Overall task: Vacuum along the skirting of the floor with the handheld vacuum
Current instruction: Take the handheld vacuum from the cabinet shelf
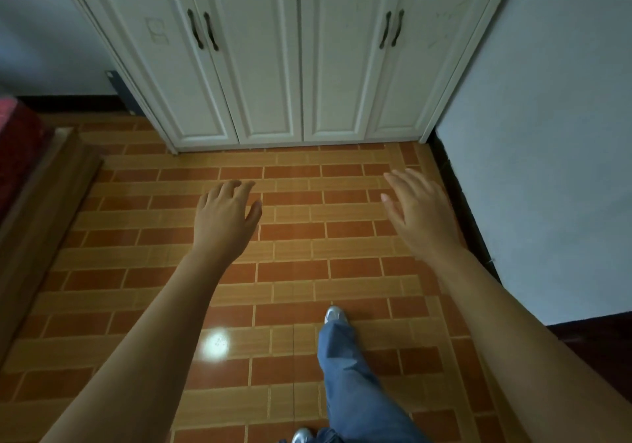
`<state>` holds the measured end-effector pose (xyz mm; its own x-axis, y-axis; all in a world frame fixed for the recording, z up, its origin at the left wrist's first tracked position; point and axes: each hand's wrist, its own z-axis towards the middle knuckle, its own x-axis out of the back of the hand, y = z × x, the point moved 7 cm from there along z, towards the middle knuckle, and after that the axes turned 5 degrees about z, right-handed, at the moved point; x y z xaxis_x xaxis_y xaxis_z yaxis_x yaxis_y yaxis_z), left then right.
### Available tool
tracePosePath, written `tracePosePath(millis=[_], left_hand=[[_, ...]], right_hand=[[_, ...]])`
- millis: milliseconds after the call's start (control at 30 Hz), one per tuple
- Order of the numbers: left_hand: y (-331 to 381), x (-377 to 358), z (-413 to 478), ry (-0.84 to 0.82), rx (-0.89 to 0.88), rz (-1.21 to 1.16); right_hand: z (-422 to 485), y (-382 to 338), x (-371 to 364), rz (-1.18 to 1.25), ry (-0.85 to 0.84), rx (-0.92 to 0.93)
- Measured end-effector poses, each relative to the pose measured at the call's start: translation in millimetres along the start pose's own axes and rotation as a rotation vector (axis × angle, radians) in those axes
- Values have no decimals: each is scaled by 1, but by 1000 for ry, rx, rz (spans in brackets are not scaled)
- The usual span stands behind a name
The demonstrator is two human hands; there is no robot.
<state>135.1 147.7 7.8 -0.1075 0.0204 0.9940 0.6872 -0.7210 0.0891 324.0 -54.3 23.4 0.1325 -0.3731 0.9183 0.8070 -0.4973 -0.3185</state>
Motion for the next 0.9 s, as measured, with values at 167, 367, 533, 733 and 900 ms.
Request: tracePosePath(millis=[167, 367, 533, 733, 900], left_hand=[[18, 1, 77, -7, 9, -17], [37, 15, 164, 21, -8, -68], [34, 19, 216, 37, 16, -104], [19, 14, 281, 40, 35, -100], [-2, 7, 350, 42, 24, -139]], right_hand=[[77, 30, -7, -7, -36, 15], [174, 59, -2, 37, -36, 70], [236, 68, -5, 58, -36, 92], [299, 70, -21, 76, -47, 122], [363, 62, -41, 100, -41, 127]])
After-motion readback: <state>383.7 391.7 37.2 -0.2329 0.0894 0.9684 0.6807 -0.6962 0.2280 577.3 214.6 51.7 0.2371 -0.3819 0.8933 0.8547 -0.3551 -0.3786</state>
